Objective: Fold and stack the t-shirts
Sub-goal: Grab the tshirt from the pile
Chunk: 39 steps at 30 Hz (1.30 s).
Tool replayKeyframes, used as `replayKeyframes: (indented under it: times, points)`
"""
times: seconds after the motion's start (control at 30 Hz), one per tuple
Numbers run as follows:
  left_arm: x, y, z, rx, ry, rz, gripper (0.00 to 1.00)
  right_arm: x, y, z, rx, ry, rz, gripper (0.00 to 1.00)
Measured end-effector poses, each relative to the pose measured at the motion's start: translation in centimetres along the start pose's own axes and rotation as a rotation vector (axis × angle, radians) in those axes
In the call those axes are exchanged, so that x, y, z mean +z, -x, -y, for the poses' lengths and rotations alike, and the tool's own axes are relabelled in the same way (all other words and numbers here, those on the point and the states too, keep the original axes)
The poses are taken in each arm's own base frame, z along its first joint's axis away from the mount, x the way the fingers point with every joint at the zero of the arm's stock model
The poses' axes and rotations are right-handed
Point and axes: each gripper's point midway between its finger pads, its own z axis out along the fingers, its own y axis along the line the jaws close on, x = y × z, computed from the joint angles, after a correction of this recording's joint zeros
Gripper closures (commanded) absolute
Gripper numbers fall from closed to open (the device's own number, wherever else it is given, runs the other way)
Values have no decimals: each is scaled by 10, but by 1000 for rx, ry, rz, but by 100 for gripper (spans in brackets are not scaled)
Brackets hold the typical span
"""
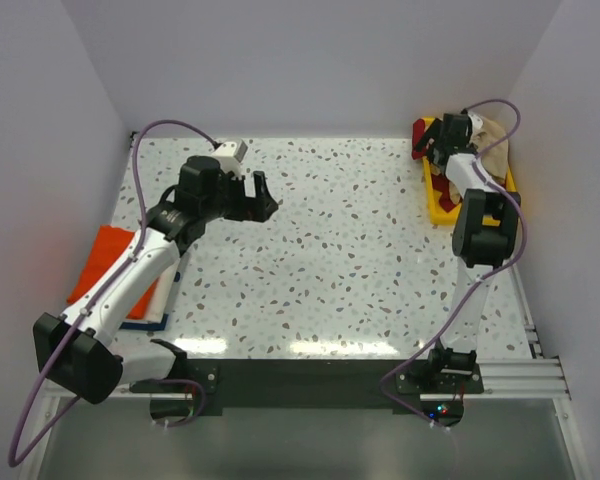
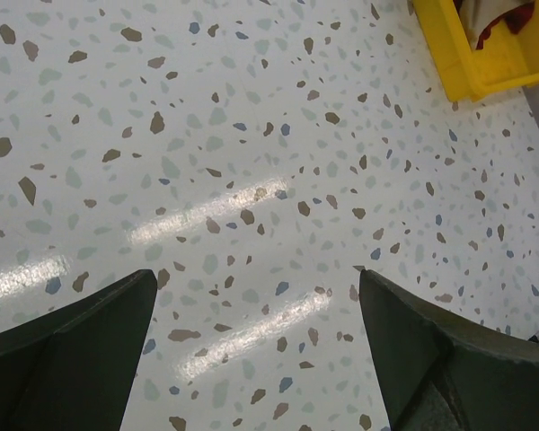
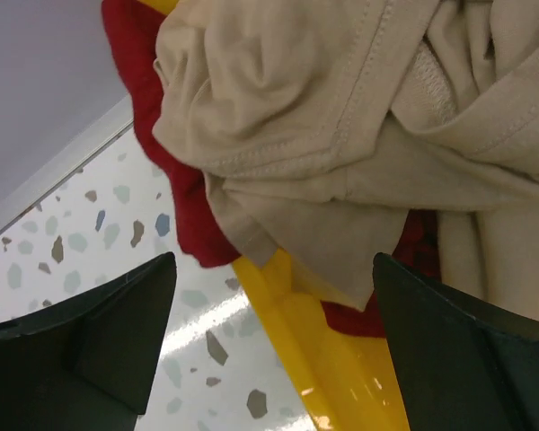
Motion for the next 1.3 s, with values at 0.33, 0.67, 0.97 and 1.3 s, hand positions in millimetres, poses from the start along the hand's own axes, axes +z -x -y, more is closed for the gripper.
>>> replayKeyframes:
  times: [0.33,0.67,0.97,1.3]
  points:
    - [7,-13,-5,-20,-22,-32,0,37,27,3,65,-28,127,18]
    - [17,-21,-10,-34,-34,-63,0,38,45,7,122,-34,180,26]
    - [23,-29,-8,-45,-65,-89,0,40,45,23,174,-68,162,39]
    - [24,-29,-12,-61,-61,-91,0,62,24,41,196,-93,122,95]
